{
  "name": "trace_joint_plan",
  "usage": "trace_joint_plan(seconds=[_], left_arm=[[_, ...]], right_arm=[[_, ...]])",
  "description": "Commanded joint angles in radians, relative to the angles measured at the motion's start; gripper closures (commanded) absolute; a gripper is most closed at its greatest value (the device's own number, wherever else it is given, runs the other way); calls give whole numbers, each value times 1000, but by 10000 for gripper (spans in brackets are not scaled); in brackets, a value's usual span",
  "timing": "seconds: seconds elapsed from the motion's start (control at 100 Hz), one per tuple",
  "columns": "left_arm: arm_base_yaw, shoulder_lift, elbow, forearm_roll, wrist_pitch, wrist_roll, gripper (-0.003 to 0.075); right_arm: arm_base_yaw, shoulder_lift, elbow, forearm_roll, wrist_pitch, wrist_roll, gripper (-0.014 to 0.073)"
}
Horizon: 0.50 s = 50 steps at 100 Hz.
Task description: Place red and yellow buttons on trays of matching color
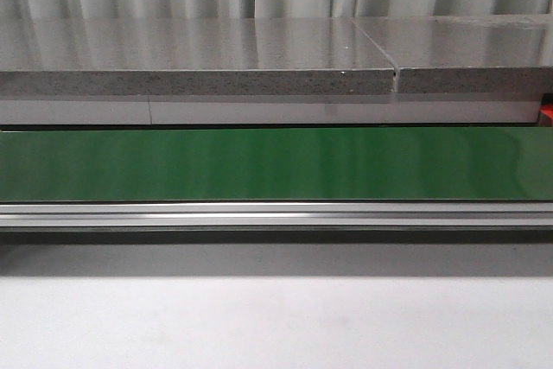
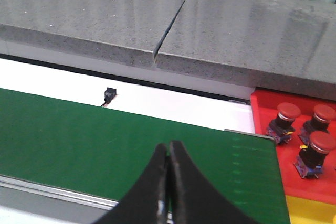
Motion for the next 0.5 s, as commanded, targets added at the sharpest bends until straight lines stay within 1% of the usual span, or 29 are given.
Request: trace_joint_plan(seconds=[0.0,0.35,0.42,0.49], left_arm=[[-7,5,-27,-4,-76,1,739],[-7,5,-27,-4,-76,1,739],[-7,5,-27,-4,-76,1,739],[-7,7,-27,-4,-76,1,739]], right_arm=[[2,-56,41,-52,-125,45,661],[2,-323,302,-58,-237,66,661],[2,-360,342,-58,-254,88,661],[2,-355,374,-58,-292,108,661]])
